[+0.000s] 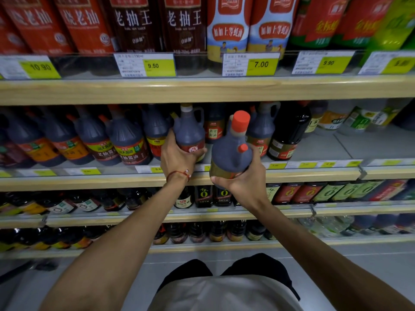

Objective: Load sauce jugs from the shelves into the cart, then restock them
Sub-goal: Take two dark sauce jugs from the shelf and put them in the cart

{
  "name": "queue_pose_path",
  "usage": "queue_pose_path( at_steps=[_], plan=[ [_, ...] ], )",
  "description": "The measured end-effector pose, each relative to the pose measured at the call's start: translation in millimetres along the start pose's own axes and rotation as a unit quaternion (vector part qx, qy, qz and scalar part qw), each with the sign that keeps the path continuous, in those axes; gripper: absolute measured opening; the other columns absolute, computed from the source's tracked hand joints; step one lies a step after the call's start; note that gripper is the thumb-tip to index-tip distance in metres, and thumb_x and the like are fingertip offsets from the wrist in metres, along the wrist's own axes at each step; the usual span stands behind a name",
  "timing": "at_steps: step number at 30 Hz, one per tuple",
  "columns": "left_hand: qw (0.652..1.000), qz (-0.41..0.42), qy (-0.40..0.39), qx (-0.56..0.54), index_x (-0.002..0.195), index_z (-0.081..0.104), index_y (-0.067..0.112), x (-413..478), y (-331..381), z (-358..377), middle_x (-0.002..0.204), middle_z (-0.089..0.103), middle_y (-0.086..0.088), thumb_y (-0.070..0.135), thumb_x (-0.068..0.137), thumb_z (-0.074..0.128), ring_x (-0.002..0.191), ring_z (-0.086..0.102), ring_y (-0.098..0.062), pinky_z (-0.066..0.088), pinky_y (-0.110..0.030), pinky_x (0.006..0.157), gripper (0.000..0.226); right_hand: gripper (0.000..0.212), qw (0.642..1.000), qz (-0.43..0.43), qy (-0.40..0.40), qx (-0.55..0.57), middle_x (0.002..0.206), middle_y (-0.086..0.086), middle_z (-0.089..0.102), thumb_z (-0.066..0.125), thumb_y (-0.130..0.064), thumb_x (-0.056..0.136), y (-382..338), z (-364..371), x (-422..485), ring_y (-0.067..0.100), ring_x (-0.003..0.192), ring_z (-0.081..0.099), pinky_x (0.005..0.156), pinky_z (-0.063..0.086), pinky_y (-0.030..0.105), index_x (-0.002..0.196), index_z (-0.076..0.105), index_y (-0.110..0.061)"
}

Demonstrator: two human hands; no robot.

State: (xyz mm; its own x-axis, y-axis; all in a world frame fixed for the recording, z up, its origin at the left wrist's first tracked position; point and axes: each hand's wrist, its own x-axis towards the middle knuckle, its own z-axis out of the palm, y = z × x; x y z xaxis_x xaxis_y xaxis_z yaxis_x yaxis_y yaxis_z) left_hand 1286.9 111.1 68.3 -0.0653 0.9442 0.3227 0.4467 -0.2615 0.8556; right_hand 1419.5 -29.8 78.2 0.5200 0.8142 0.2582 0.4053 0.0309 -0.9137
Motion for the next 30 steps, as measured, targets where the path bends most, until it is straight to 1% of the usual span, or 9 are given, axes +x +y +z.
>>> queue_pose_path(
  at_steps=[7,11,13,16,19,21,23,26,30],
  plan=[
    [0.998,0.006,0.014,0.054,0.140,0.050,0.016,-4.2,6.2,1.2,0.143,0.039,-0.006,0.040,0.052,0.097,0.127,0.051,-0.025,0.048,-0.036,0.103,0.103,0.104,1.000,-0.003,-0.004,-0.007,0.126,-0.005,0.064,0.101,-0.039,0.054,-3.0,-5.2,-7.4,0.014,0.111,0.066,0.088,0.059,0.044,0.138,0.043,-0.021],
    [0.999,-0.004,0.008,0.031,0.143,0.045,0.013,-7.0,5.3,-3.4,0.141,0.046,-0.008,0.027,0.056,0.097,0.127,0.048,-0.023,0.041,-0.026,0.100,0.102,0.104,1.000,0.000,-0.003,-0.007,0.125,-0.008,0.064,0.103,-0.033,0.055,-5.4,-8.4,-11.1,0.013,0.111,0.066,0.089,0.059,0.043,0.138,0.043,-0.022],
    [1.000,-0.005,-0.001,0.005,0.141,0.043,0.011,-5.3,-1.9,-7.7,0.138,0.051,-0.009,0.026,0.058,0.096,0.126,0.052,-0.024,0.044,-0.034,0.107,0.099,0.104,1.000,0.003,-0.005,-0.011,0.124,-0.009,0.065,0.103,-0.033,0.054,-5.7,-11.5,-12.5,0.014,0.110,0.067,0.088,0.060,0.043,0.139,0.043,-0.023],
    [0.999,-0.007,0.011,-0.035,0.137,0.043,0.011,-9.7,-5.3,-22.0,0.135,0.052,-0.007,0.028,0.072,0.088,0.122,0.058,-0.022,0.051,-0.043,0.102,0.081,0.104,1.000,0.005,-0.011,-0.014,0.126,-0.005,0.065,0.103,-0.030,0.055,-5.9,-18.4,-14.1,0.015,0.110,0.067,0.088,0.060,0.042,0.139,0.043,-0.020],
    [0.994,0.023,0.045,-0.093,0.123,0.049,0.013,-24.7,7.5,-36.3,0.123,0.056,-0.005,0.007,0.081,0.071,0.105,0.063,-0.017,0.057,-0.044,0.088,0.048,0.101,1.000,0.003,-0.013,-0.013,0.123,-0.008,0.064,0.103,-0.027,0.056,-7.0,-24.7,-14.1,0.012,0.109,0.067,0.090,0.060,0.038,0.137,0.044,-0.018],
    [0.993,0.038,-0.018,-0.112,0.113,0.056,0.016,-34.8,21.2,-41.1,0.107,0.065,-0.005,-0.006,0.083,0.061,0.096,0.067,-0.016,0.058,-0.048,0.084,0.037,0.099,1.000,0.005,-0.011,-0.010,0.122,-0.010,0.064,0.103,-0.028,0.056,-8.2,-26.9,-12.0,0.013,0.108,0.066,0.091,0.059,0.038,0.136,0.044,-0.021],
    [0.975,0.016,-0.176,-0.132,0.114,0.062,0.016,-41.9,37.9,-43.1,0.105,0.071,-0.003,-0.012,0.088,0.054,0.098,0.070,-0.014,0.057,-0.047,0.090,0.040,0.101,1.000,0.007,-0.010,-0.004,0.123,-0.008,0.064,0.103,-0.029,0.056,-10.3,-28.0,-9.7,0.014,0.110,0.066,0.092,0.058,0.037,0.136,0.043,-0.023],
    [0.892,-0.032,-0.412,-0.181,0.127,0.062,0.028,-48.5,63.1,-51.0,0.121,0.070,0.012,0.000,0.091,0.058,0.118,0.063,-0.005,0.051,-0.031,0.102,0.045,0.104,1.000,-0.007,-0.025,0.001,0.128,-0.005,0.064,0.102,-0.030,0.058,-11.8,-29.7,-7.4,0.010,0.112,0.065,0.094,0.058,0.034,0.142,0.042,-0.017],
    [0.865,-0.003,-0.476,-0.161,0.132,0.060,0.012,-52.2,78.6,-58.4,0.126,0.070,0.005,0.011,0.088,0.075,0.120,0.062,-0.007,0.049,-0.022,0.099,0.047,0.109,0.996,-0.006,-0.083,0.016,0.140,-0.004,0.059,0.098,-0.038,0.064,-4.1,-31.9,-4.9,0.014,0.124,0.062,0.099,0.057,0.044,0.149,0.032,-0.021]
  ],
)
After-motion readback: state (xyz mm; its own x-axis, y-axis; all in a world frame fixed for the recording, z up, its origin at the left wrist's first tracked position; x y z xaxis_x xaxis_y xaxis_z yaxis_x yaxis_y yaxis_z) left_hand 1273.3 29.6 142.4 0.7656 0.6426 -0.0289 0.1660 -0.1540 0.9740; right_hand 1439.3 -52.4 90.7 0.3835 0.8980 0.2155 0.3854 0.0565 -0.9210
